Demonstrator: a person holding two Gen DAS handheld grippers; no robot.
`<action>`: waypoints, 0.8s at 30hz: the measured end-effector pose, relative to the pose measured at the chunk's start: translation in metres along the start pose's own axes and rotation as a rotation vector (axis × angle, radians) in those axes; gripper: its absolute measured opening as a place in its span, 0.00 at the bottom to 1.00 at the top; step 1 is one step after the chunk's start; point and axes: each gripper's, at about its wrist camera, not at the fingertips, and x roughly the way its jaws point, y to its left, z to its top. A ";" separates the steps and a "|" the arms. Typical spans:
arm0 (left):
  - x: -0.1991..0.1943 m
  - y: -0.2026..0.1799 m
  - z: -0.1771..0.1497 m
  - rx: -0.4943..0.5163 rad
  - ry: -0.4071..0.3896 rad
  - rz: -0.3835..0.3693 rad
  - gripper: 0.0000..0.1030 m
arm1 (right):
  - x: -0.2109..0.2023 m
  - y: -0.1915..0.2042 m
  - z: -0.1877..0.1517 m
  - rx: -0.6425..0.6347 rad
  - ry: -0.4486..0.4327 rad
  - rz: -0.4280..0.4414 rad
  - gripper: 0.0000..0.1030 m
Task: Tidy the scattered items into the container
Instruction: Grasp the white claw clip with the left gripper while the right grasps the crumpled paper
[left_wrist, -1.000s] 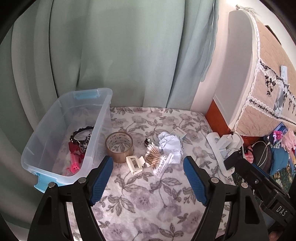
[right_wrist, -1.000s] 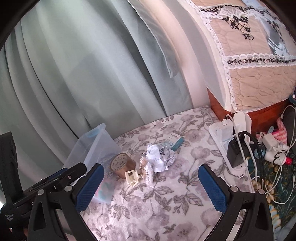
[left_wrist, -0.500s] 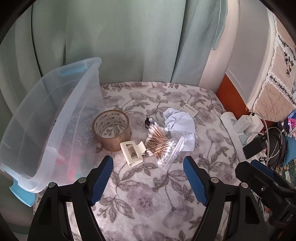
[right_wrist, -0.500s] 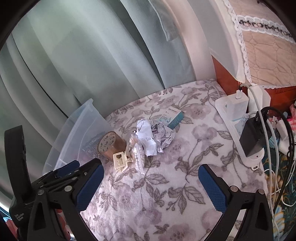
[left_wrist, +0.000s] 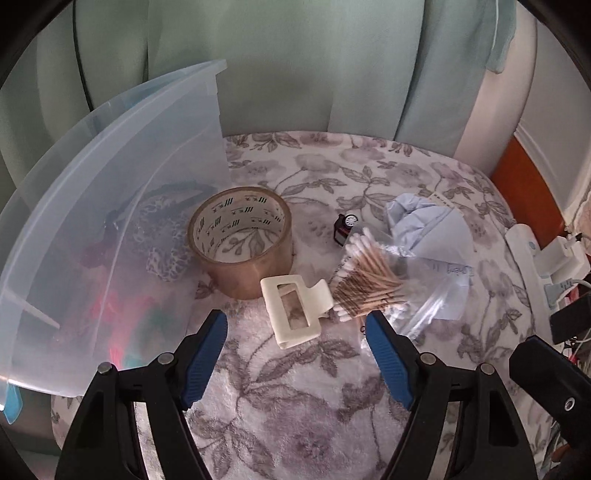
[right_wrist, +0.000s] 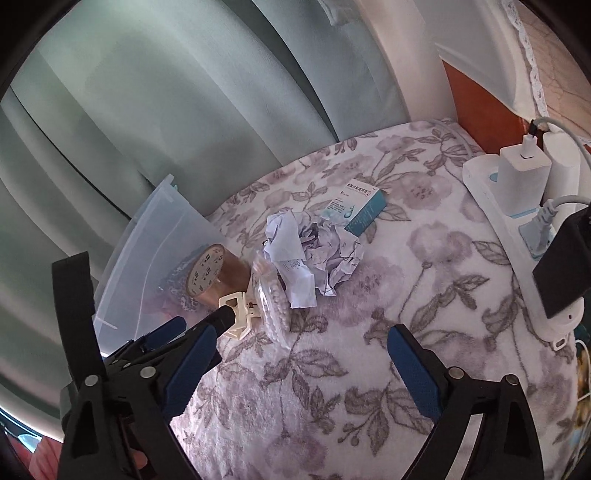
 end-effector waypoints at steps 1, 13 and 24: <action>0.003 0.000 -0.001 -0.007 0.002 0.012 0.75 | 0.005 0.000 0.001 -0.004 0.005 -0.002 0.85; 0.037 0.007 -0.001 -0.067 0.026 0.006 0.69 | 0.052 -0.007 0.031 0.011 0.025 0.011 0.80; 0.047 0.006 0.000 -0.081 0.012 -0.041 0.69 | 0.083 -0.009 0.047 0.005 0.031 -0.001 0.80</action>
